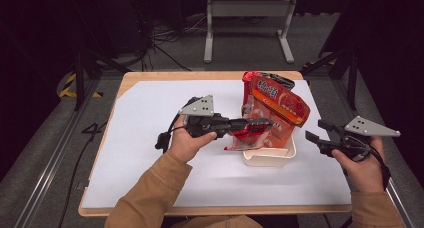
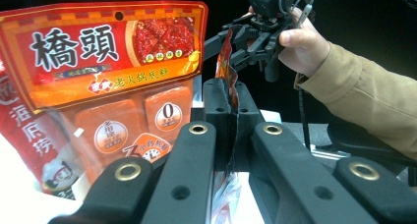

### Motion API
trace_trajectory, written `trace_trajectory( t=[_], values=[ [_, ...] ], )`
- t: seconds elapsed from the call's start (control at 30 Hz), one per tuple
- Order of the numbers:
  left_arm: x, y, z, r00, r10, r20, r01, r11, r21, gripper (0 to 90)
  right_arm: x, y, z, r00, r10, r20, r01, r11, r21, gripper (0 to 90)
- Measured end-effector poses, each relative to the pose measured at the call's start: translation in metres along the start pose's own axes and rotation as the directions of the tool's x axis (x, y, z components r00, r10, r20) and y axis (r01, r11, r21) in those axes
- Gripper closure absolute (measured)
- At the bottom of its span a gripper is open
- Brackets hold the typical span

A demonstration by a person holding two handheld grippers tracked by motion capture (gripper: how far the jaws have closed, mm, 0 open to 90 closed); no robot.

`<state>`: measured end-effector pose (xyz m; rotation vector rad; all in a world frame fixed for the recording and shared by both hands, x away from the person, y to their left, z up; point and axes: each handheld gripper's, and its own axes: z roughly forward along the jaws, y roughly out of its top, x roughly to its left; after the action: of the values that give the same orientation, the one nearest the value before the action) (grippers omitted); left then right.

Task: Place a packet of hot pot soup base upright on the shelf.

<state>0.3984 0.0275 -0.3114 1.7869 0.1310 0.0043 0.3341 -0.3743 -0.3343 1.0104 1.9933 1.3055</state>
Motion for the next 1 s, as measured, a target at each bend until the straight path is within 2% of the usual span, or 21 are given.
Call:
trace_trajectory(
  t=[0.57, 1.0],
  values=[
    [0.006, -0.002, 0.029, 0.9994, -0.002, 0.035, 0.002, 1.0000, -0.003, 89.5, -0.007, -0.003, 0.003, 0.9998, 0.012, 0.013, -0.012, 1.000, 0.010, 36.3],
    [0.007, -0.005, 0.053, 0.9982, 0.000, 0.060, 0.001, 0.9999, -0.014, 89.4, -0.011, -0.004, 0.007, 0.9997, 0.024, 0.005, -0.024, 1.000, 0.014, 36.2]
  ],
)
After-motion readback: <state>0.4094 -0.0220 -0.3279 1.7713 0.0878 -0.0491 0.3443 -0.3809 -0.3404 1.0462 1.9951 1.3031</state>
